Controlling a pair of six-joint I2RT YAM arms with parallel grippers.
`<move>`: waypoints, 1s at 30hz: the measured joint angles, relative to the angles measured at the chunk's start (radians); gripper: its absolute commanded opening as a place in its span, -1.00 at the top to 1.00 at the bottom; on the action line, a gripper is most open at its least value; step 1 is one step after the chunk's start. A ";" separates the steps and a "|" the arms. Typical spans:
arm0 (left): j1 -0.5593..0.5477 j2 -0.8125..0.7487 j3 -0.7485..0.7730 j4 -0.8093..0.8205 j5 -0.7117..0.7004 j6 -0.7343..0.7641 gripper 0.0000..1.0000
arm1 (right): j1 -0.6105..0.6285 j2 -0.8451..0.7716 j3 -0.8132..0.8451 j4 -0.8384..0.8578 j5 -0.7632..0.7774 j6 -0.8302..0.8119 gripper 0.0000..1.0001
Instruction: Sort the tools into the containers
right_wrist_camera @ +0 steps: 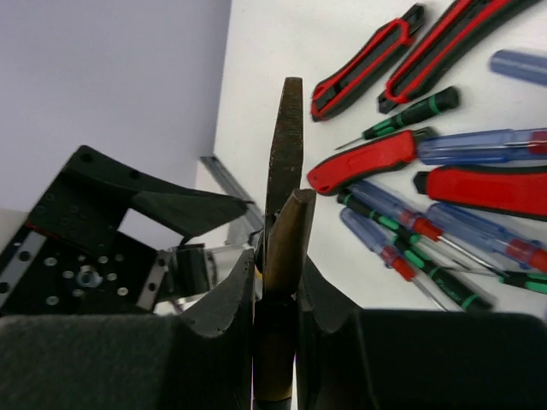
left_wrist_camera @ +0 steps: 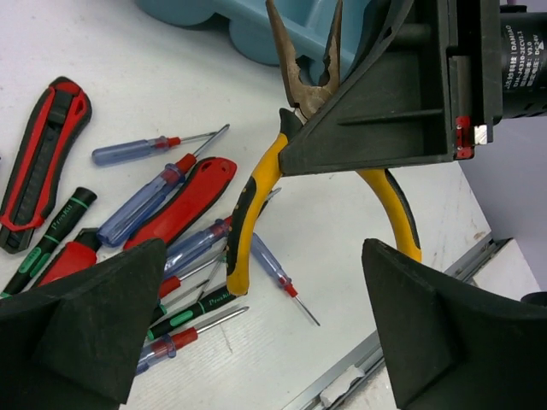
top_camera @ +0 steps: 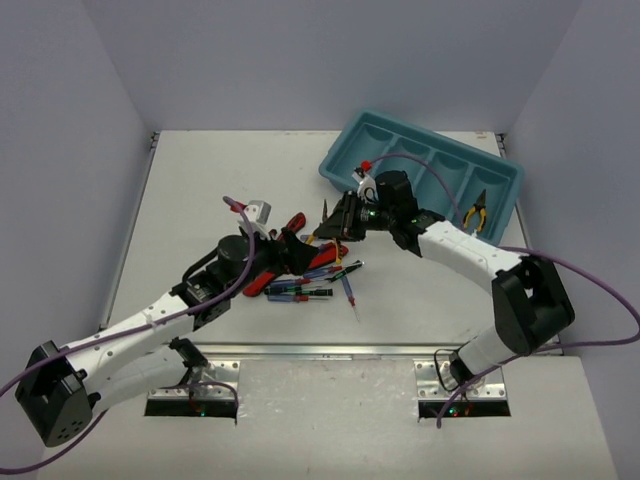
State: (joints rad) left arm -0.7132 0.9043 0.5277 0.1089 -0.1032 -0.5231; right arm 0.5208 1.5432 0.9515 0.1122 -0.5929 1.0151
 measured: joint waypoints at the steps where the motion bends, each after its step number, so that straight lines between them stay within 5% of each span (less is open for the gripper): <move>1: -0.001 0.001 0.012 -0.009 -0.007 -0.001 -1.00 | -0.005 -0.013 0.000 -0.023 0.021 -0.019 1.00; 6: -0.002 0.003 0.139 -0.205 -0.142 -0.024 -1.00 | -0.104 -0.132 0.021 -0.268 0.176 -0.188 1.00; 11: -0.001 0.052 0.324 -0.472 -0.257 -0.061 -1.00 | -0.403 -0.205 0.103 -0.520 0.375 -0.366 1.00; 16: -0.002 0.121 0.395 -0.657 -0.240 -0.033 -1.00 | -0.644 -0.094 0.297 -0.727 0.596 -0.495 1.00; 25: -0.002 0.024 0.348 -0.789 -0.232 0.048 -1.00 | -0.724 0.177 0.545 -0.844 0.815 -0.603 1.00; 26: -0.002 0.012 0.347 -0.788 -0.225 0.054 -1.00 | -0.723 0.208 0.569 -0.860 0.827 -0.608 0.90; 30: -0.002 0.000 0.345 -0.780 -0.216 0.069 -1.00 | -0.723 0.332 0.677 -0.902 0.859 -0.622 -0.23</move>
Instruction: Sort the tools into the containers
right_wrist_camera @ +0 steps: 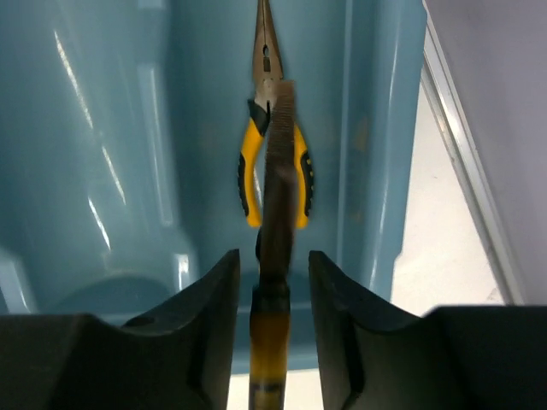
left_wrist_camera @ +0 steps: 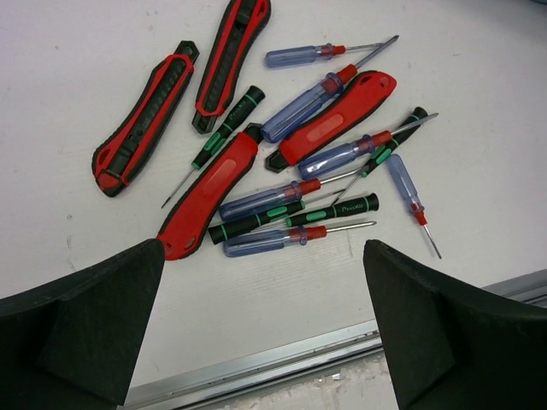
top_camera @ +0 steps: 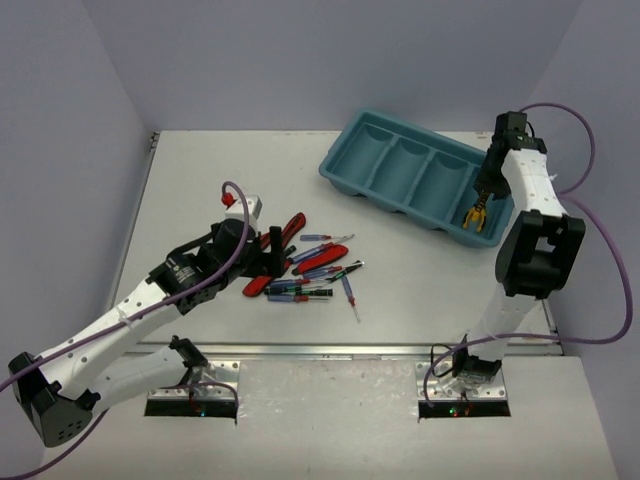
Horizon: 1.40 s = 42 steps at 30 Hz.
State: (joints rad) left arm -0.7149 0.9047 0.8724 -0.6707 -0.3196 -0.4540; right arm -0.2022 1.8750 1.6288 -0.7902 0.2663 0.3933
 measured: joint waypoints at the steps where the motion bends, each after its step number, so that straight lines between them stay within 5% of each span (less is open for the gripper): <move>1: 0.000 0.000 -0.003 0.002 0.001 0.002 -1.00 | 0.000 0.027 0.027 -0.013 0.007 -0.001 -0.33; 6: 0.000 -0.001 -0.011 -0.003 -0.011 0.002 -1.00 | 0.002 0.072 0.094 -0.056 0.019 0.003 -0.54; 7: 0.000 -0.002 -0.011 -0.004 -0.018 0.000 -1.00 | 0.002 0.071 0.098 -0.061 0.017 0.004 -0.97; 15: 0.000 -0.007 -0.011 -0.032 -0.133 -0.043 -1.00 | 0.077 -0.093 0.013 -0.022 -0.011 0.017 -0.98; 22: 0.000 -0.078 -0.009 -0.085 -0.282 -0.061 -1.00 | 0.555 -0.436 -0.308 0.119 -0.091 0.037 -0.98; 26: 0.000 -0.135 -0.008 -0.086 -0.313 -0.053 -1.00 | 0.822 -0.412 -0.452 0.146 -0.089 0.076 -0.96; 31: 0.000 -0.177 -0.010 -0.077 -0.320 -0.050 -1.00 | 0.974 -0.285 -0.505 0.153 -0.047 0.147 -0.57; 35: 0.000 -0.179 -0.021 -0.061 -0.309 -0.042 -1.00 | 1.004 -0.227 -0.528 0.180 -0.041 0.183 -0.23; 42: 0.000 -0.149 -0.025 -0.048 -0.282 -0.024 -1.00 | 1.013 -0.129 -0.555 0.238 -0.059 0.216 0.09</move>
State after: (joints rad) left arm -0.7151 0.7559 0.8470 -0.7188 -0.6013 -0.4781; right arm 0.8113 1.7459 1.0743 -0.5517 0.2069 0.6091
